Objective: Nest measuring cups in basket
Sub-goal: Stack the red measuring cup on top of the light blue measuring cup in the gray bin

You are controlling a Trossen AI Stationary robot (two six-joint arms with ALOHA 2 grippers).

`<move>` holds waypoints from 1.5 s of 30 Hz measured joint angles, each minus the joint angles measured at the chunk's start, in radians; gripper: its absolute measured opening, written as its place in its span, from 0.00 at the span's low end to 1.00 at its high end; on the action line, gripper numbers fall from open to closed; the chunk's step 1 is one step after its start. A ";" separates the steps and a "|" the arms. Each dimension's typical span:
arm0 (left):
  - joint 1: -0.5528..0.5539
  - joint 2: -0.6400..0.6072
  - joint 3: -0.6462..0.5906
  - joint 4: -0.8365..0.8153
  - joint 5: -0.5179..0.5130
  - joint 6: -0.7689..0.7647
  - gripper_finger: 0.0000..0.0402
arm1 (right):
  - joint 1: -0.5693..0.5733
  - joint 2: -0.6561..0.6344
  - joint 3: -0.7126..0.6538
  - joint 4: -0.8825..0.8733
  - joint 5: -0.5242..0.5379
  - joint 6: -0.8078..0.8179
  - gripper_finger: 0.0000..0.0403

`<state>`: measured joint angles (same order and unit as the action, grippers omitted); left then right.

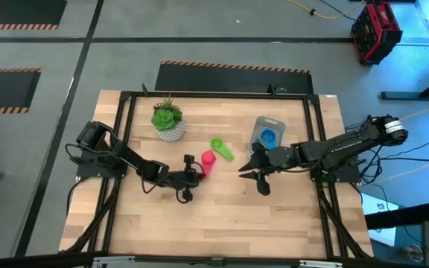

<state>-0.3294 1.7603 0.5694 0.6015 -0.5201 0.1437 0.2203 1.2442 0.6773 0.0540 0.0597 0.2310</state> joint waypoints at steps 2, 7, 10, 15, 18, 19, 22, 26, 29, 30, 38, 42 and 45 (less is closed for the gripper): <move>0.000 0.000 0.000 0.066 -0.008 -0.029 0.01 | 0.000 0.000 0.000 0.000 0.000 0.000 0.25; -0.001 0.000 0.000 0.259 -0.012 -0.070 0.01 | 0.000 0.000 0.000 -0.001 0.000 -0.002 0.25; -0.001 0.000 0.000 0.368 -0.013 -0.100 0.00 | 0.000 0.000 0.000 -0.003 0.000 0.001 0.25; -0.001 0.000 0.000 0.492 -0.040 -0.147 0.00 | 0.000 -0.042 0.000 -0.036 -0.028 0.052 0.25; -0.001 0.000 0.000 0.545 -0.050 -0.184 0.00 | 0.000 -0.086 0.000 -0.068 -0.035 0.052 0.25; -0.001 0.000 0.000 0.564 -0.053 -0.194 0.00 | 0.000 -0.102 0.000 -0.080 -0.035 0.052 0.25; -0.001 0.000 0.000 0.627 -0.064 -0.210 0.00 | 0.000 -0.156 0.000 -0.138 -0.035 0.053 0.25; -0.001 0.000 0.000 0.743 -0.066 -0.216 0.00 | 0.000 -0.238 0.000 -0.223 -0.027 0.052 0.25; 0.000 0.000 0.002 0.832 -0.066 -0.215 0.00 | 0.000 -0.297 0.000 -0.269 0.017 0.048 0.25; 0.000 0.000 0.003 0.857 -0.066 -0.215 0.00 | 0.000 -0.313 0.000 -0.279 0.040 0.048 0.25; 0.000 0.000 0.085 0.918 -0.038 -0.164 0.00 | 0.000 -0.354 0.000 -0.269 0.253 0.049 0.25; -0.004 0.000 0.159 0.918 -0.009 -0.034 0.00 | 0.000 -0.352 0.000 -0.259 0.254 0.093 0.25; -0.004 0.000 0.215 0.914 0.019 0.050 0.00 | 0.000 -0.352 0.000 -0.235 0.225 0.102 0.25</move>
<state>-0.3332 1.7601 0.7839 1.5154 -0.5008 0.1939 0.2199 0.8921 0.6773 -0.1809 0.2843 0.3332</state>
